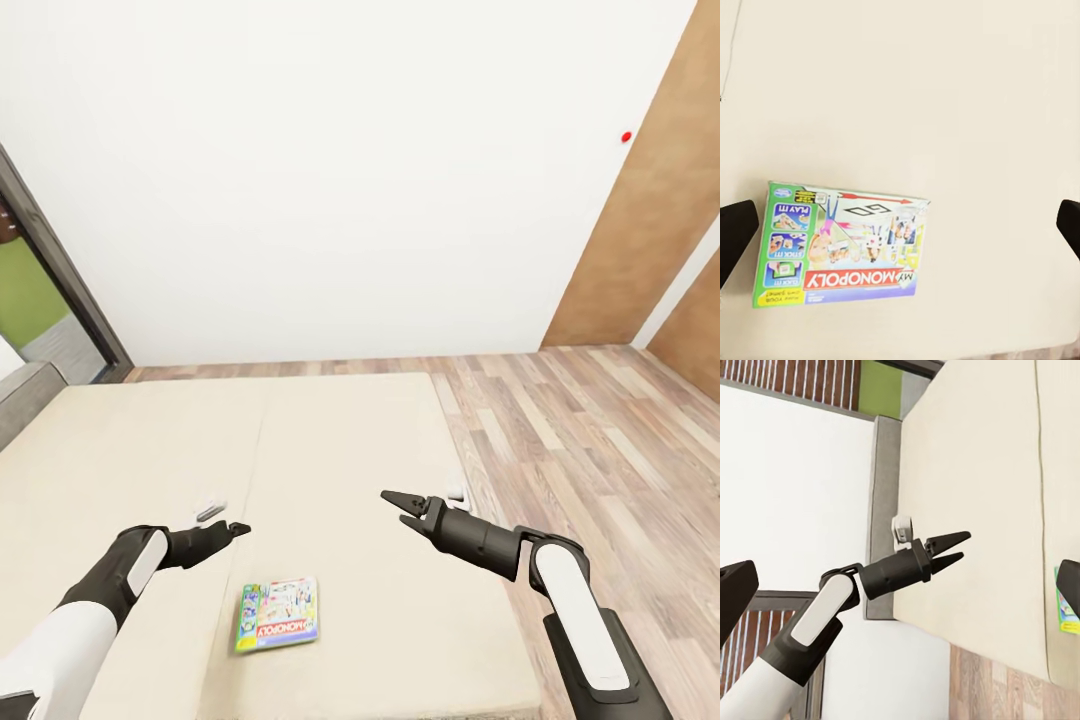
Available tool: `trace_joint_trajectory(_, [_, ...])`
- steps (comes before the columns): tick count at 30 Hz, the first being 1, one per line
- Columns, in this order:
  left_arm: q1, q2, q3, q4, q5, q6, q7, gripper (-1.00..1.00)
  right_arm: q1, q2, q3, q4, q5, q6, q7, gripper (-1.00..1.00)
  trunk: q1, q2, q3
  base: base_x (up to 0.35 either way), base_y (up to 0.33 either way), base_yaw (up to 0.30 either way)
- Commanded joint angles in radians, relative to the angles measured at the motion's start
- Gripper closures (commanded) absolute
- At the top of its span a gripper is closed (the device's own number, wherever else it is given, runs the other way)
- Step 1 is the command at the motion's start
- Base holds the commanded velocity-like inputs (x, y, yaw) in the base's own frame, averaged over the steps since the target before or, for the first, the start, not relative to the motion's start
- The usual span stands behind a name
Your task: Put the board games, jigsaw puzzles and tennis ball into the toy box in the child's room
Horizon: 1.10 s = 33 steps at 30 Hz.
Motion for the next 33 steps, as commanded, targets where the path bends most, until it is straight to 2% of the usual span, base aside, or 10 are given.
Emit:
trace_joint_trajectory(1, [-0.001, 0.000, 0.004, -0.001, 0.001, 0.008, -0.002, -1.00, -0.001, 0.001, -0.001, 0.000, 0.010, 0.004, 0.010, -1.00, 0.000, -0.002, -0.004, 0.000, 0.000, 0.000])
trace_joint_trajectory(33, [-0.001, 0.002, 0.004, -0.001, 0.002, 0.009, -0.002, -1.00, -0.001, 0.004, 0.001, 0.000, 0.018, 0.000, 0.005, -1.00, 0.000, -0.002, -0.056, 0.000, 0.000, 0.000])
